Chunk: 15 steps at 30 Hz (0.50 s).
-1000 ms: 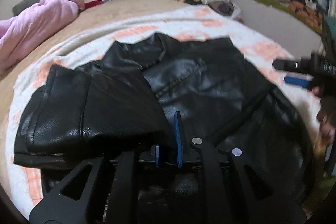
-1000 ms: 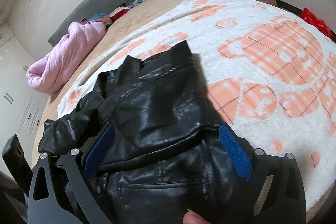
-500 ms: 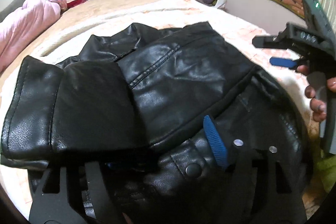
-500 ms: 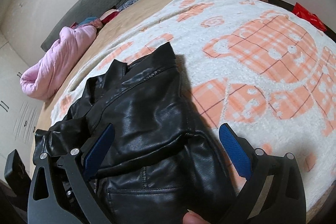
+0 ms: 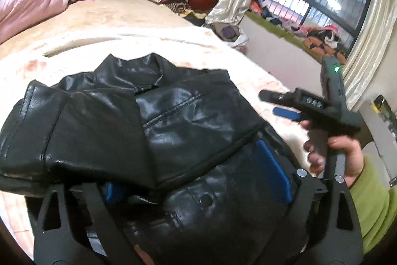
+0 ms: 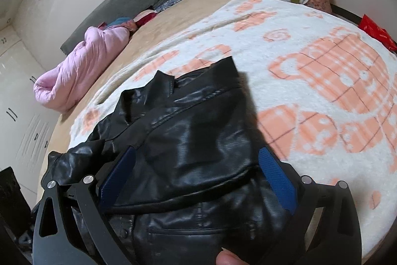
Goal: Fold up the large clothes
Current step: 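Lay the sleeve on the jacket and open the left gripper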
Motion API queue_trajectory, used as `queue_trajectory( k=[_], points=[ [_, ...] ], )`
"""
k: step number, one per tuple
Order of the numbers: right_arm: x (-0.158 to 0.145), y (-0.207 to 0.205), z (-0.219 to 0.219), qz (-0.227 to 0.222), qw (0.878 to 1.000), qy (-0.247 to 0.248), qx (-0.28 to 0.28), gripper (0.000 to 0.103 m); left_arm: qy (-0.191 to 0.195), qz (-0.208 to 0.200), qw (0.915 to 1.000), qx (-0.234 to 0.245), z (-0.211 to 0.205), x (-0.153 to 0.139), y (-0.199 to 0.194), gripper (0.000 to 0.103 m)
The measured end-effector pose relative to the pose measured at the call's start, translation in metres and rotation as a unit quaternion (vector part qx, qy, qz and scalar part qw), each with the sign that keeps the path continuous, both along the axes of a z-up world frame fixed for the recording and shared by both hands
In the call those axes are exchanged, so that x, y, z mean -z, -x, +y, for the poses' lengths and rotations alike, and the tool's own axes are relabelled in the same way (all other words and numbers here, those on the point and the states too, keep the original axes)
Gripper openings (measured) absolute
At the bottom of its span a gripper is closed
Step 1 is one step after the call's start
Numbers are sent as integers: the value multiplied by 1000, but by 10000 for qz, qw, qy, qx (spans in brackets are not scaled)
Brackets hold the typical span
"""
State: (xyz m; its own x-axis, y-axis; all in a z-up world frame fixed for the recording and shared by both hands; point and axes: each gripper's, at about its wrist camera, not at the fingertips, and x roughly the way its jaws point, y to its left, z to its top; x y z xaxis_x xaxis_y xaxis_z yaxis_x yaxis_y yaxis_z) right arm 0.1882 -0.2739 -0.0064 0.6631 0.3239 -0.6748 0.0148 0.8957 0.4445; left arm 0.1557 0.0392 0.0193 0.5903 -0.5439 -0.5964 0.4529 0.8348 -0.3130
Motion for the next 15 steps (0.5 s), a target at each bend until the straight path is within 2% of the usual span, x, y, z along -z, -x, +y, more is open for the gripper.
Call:
queue_trajectory(
  k=[3,6,8,10,12,13,14,15],
  points=[
    [-1,0,1,-37,10000,-2,80,99,-207,-426,9981,-388,-2,-7,5,85],
    [1,2,-9,-6,9997,-89,233,99,37,-770,9943,-734,-1,-16,13,85],
    [3,4,-18,17,9993,-154,331,99,376,-685,9893,-1232,6,-17,13,85],
    [5,6,-23,20,9992,-196,360,99,489,-443,9813,-1809,18,-14,9,84],
    [4,8,-27,-25,9991,-190,373,99,811,-161,9727,-2170,34,-8,3,73],
    [4,8,-28,-33,9991,-187,374,99,894,-113,9694,-2283,40,-5,0,55],
    [4,9,-29,-47,9991,-196,381,99,881,-95,9665,-2409,45,-3,-2,32],
    [5,10,-30,-50,9990,-213,377,99,820,-78,9652,-2482,48,-2,-7,18]
  ],
)
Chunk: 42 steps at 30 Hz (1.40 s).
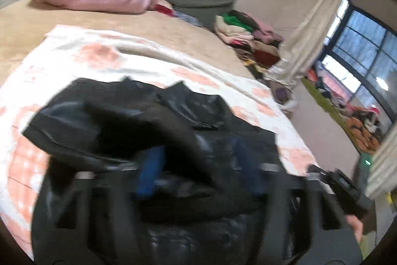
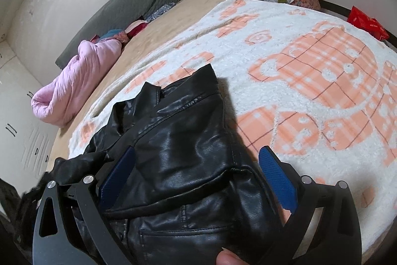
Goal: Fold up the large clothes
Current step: 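Lay the sleeve on the jacket and open the left gripper, then grasp the jacket hem with both grippers side by side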
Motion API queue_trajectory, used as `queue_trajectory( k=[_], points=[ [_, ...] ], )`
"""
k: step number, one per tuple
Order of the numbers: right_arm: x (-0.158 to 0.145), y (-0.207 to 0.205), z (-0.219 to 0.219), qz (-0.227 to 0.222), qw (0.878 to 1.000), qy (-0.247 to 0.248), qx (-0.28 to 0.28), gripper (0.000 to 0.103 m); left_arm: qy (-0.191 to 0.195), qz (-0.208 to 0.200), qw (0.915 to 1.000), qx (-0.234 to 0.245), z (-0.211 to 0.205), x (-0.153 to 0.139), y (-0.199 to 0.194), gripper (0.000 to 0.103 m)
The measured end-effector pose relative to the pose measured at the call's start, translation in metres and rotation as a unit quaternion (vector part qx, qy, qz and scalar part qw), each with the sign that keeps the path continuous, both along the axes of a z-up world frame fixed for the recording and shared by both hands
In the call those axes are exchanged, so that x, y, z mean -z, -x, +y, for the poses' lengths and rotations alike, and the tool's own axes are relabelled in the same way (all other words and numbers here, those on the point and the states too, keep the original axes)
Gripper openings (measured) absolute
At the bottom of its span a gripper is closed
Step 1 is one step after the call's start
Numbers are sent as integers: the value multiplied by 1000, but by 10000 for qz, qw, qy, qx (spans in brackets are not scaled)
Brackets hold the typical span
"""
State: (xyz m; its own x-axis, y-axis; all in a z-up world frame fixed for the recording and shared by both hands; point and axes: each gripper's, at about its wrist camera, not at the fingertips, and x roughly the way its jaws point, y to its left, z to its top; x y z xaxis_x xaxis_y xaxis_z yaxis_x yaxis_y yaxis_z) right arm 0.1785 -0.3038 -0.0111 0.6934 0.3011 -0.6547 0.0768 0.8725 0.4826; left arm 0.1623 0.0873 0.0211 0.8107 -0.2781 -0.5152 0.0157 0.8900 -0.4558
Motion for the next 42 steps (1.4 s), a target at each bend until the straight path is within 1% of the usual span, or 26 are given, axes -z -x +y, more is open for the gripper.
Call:
queue_trajectory(
  k=[1,2,3,5,7,8,9,10,12,15,17,19,22,24,25,27,28,29,30,31,32,33,35,37,39,42],
  points=[
    [1,0,-1,6,10000,-16,-10,99,61,11,10000,75,1,1,-3,6],
    [1,1,0,5,10000,-20,-24,99,144,15,9997,209,0,2,-8,5],
    [1,1,0,-7,10000,-18,-39,99,103,-20,9995,285,-2,0,-10,5],
    [0,2,1,-43,10000,-9,-70,99,-187,-206,9977,624,-18,-6,-11,3],
    [-2,2,1,-85,9999,-19,-104,99,-584,-361,9903,1210,-47,-9,-9,3],
    [-3,2,1,-100,9999,-12,-106,99,-746,-380,9866,1400,-56,-8,-8,3],
    [-4,2,0,-116,9999,0,-101,99,-1051,-392,9803,1626,-74,-4,-8,3],
    [-5,3,-1,-135,9999,0,-89,99,-1182,-306,9753,1839,-85,1,-10,3],
    [-6,3,-5,-155,9999,-27,-52,99,-1258,-117,9697,2093,-97,15,-13,3],
    [-6,2,-8,-147,9999,-60,-63,99,-1282,341,9636,2321,-105,39,-23,3],
    [-5,0,-7,-134,9998,-80,-101,99,-1267,488,9620,2369,-103,50,-26,4],
    [-2,-3,-4,-84,9993,-288,-243,99,-1318,539,9602,2405,-103,51,-25,5],
    [4,-13,10,84,9947,-741,-701,98,-1406,637,9577,2430,-102,47,-20,6],
    [6,-21,29,188,9866,-1116,-1179,90,-1482,698,9570,2396,-104,46,-19,8],
    [8,-24,35,243,9830,-1250,-1325,83,-1527,715,9565,2382,-105,46,-18,10],
    [14,-35,49,468,9761,-1518,-1485,78,-1661,709,9548,2362,-106,48,-13,12],
    [18,-39,53,583,9737,-1598,-1518,72,-1717,699,9542,2350,-107,48,-11,15],
    [23,-45,58,737,9721,-1632,-1518,62,-1799,683,9534,2323,-107,47,-10,22],
    [26,-48,61,813,9717,-1625,-1511,57,-1832,670,9533,2307,-108,47,-9,26],
    [28,-51,64,854,9712,-1620,-1523,46,-1833,667,9531,2313,-108,47,-7,41],
    [31,-54,67,883,9706,-1626,-1541,36,-1787,666,9533,2340,-107,46,-7,53],
    [31,-56,69,872,9702,-1635,-1562,30,-1734,653,9538,2367,-106,45,-5,54],
    [29,-59,71,783,9710,-1608,-1589,9,-1697,642,9527,2440,-106,42,-2,65],
    [20,-60,74,617,9759,-1345,-1606,7,-1572,653,9516,2560,-106,37,1,71],
    [1,-57,79,270,9812,-914,-1677,6,-1536,567,9511,2619,-106,29,4,74],
    [-31,-53,87,-256,9811,-354,-1887,5,-1591,330,9544,2506,-94,12,7,83]
  ],
)
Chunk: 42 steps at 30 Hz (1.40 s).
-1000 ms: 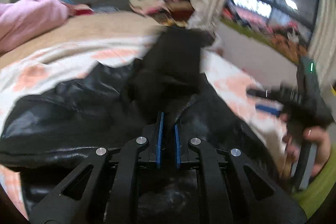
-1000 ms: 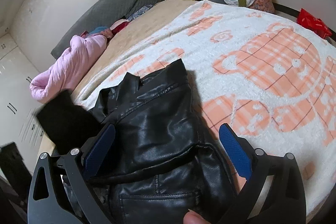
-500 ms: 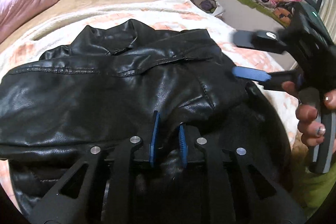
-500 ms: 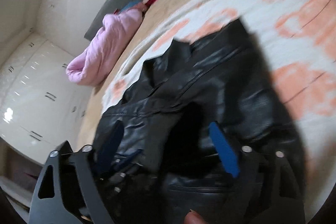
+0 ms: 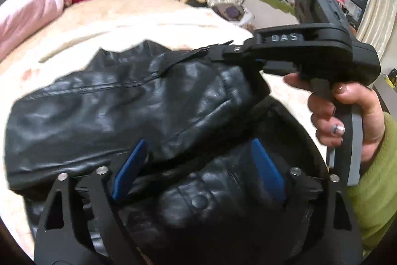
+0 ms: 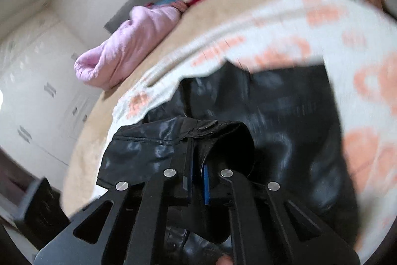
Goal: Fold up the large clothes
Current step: 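Grasp the jacket hem with both grippers side by side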
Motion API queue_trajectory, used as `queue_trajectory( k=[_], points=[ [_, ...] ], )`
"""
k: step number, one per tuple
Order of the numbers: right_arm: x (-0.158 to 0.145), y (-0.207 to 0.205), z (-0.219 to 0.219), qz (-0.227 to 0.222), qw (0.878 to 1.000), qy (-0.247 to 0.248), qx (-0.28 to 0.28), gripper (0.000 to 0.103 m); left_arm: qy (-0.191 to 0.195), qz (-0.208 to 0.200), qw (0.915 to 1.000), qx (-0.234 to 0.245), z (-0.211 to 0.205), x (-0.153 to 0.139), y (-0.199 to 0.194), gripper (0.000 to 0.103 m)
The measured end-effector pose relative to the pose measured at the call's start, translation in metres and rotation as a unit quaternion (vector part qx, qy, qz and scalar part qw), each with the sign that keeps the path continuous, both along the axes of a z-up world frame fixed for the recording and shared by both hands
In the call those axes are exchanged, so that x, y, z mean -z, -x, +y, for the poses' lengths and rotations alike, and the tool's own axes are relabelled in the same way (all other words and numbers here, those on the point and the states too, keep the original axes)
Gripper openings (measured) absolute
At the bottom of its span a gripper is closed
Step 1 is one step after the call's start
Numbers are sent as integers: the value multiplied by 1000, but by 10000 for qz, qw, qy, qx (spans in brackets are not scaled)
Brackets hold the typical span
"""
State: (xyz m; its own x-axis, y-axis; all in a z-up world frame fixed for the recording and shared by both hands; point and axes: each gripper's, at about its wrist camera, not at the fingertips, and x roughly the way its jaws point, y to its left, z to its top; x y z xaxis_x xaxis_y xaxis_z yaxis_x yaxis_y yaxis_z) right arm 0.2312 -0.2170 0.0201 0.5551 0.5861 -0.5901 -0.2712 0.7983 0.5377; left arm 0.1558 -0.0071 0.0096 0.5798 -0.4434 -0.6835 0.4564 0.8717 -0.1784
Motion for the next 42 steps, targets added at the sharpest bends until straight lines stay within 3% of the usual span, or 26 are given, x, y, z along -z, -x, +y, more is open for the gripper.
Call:
queue_trajectory(
  k=[2,7,10,14,18,20,22,24,28,33,35,39,42],
  points=[
    [-18,1,2,-340,9991,239,-74,5,-14,-177,9997,-173,16,-11,-2,88],
    [-38,4,0,-891,9923,846,-129,5,-70,-354,9913,-1264,81,-24,-18,88],
    [-37,5,1,-1097,9879,1089,-141,5,79,-109,9768,-2139,126,-18,-32,88],
    [-23,6,2,-1096,9828,1485,-83,5,474,299,9607,-2720,159,-2,-46,85],
    [-3,2,3,-994,9788,1789,30,5,368,505,9652,-2541,149,8,-50,67],
    [5,0,3,-924,9771,1917,91,5,262,580,9692,-2380,140,13,-51,49],
    [13,-3,3,-865,9757,2011,141,6,-10,789,9705,-2278,130,26,-55,43],
    [18,-5,2,-835,9757,2021,169,7,-322,945,9687,-2271,124,40,-58,42],
    [30,-10,-5,-613,9785,1945,299,9,-379,945,9677,-2304,124,46,-54,42],
    [31,-12,-16,-402,9823,1741,555,24,-293,1001,9677,-2295,126,49,-51,42],
    [26,-6,-22,-459,9807,1754,734,40,-285,1009,9679,-2284,127,48,-51,42],
    [6,13,-31,-900,9783,1620,924,45,-239,1022,9676,-2294,129,46,-56,42],
    [4,19,-16,-927,9820,1569,491,45,-245,1029,9678,-2283,130,44,-55,42]
  ],
)
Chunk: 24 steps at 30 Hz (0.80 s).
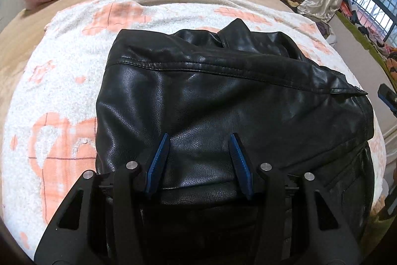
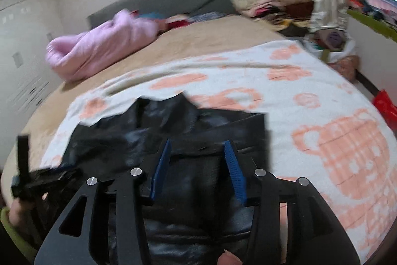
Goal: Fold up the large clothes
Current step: 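Grasp the jacket hem with both grippers side by side, then lift the hem with both grippers and fold it toward the collar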
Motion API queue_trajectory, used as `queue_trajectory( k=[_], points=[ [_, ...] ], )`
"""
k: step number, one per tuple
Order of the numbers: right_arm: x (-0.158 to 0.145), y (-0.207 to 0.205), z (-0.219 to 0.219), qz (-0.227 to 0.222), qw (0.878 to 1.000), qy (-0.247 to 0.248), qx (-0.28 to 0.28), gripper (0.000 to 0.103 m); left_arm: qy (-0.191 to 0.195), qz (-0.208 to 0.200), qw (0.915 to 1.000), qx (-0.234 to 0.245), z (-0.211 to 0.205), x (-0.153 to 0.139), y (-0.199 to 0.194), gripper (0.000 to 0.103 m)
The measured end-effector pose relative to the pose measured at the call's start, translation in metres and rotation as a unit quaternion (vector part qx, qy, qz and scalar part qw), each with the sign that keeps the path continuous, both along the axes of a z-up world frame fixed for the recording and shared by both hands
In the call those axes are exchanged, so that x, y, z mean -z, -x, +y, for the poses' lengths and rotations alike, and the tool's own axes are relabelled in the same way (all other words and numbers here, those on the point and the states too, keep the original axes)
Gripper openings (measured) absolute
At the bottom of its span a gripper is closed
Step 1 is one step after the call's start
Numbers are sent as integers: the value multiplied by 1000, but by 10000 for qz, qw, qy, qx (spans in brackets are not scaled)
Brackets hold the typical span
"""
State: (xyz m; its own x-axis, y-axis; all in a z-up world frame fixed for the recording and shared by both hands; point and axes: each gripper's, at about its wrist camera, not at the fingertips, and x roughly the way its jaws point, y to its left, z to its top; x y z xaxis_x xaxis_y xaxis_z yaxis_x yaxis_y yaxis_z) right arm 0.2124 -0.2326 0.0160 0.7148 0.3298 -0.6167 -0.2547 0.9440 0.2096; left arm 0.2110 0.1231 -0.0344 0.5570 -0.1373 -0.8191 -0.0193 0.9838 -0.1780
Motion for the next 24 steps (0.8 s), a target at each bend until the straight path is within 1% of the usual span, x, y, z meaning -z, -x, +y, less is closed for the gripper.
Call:
queue_trajectory(
  k=[1,2,3,4,5,6,7,8,10,12,14,16,18,19,20,21,23,24],
  points=[
    [3,0,12,100,9996,61,-246,45,18,-1,10000,1,1,0,0,42],
    [6,0,20,165,9991,109,-374,45,49,2,10000,3,2,-1,0,42],
    [11,-2,29,258,9982,185,-503,45,137,-1,9999,7,4,-1,1,42],
    [17,-3,37,381,9971,256,-600,48,259,-11,9997,1,8,-3,1,42],
    [27,-8,44,604,9953,373,-654,55,441,-22,9990,-24,13,-4,2,42],
    [38,-12,49,832,9932,515,-631,56,694,-30,9976,-82,22,-7,3,42],
    [48,-16,52,1071,9904,631,-607,57,867,-73,9961,-178,30,-12,5,42],
    [62,-20,53,1295,9872,727,-586,57,918,-171,9952,-295,38,-18,9,43],
    [76,-19,53,1354,9862,748,-581,57,865,-514,9938,-464,51,-37,18,43],
    [79,-16,54,1278,9875,742,-544,57,890,-749,9914,-607,61,-51,26,43],
    [80,-13,55,1213,9885,748,-497,57,963,-820,9901,-615,62,-53,28,43],
    [81,-10,55,1187,9891,726,-490,57,902,-716,9924,-430,50,-50,25,43],
    [82,-7,52,1194,9898,613,-473,57,637,-513,9964,-214,31,-39,20,43],
    [82,-6,49,1199,9903,524,-466,57,497,-322,9982,-127,22,-30,16,43],
    [83,-5,45,1198,9909,401,-462,57,405,-184,9989,-115,15,-23,12,43],
    [82,-4,42,1199,9911,337,-463,57,240,22,9996,-128,10,-10,8,43],
    [80,-1,38,1210,9912,324,-420,57,121,155,9997,-163,8,6,4,43],
    [78,1,37,1220,9912,351,-381,57,75,146,9997,-191,8,7,3,43]
  ],
)
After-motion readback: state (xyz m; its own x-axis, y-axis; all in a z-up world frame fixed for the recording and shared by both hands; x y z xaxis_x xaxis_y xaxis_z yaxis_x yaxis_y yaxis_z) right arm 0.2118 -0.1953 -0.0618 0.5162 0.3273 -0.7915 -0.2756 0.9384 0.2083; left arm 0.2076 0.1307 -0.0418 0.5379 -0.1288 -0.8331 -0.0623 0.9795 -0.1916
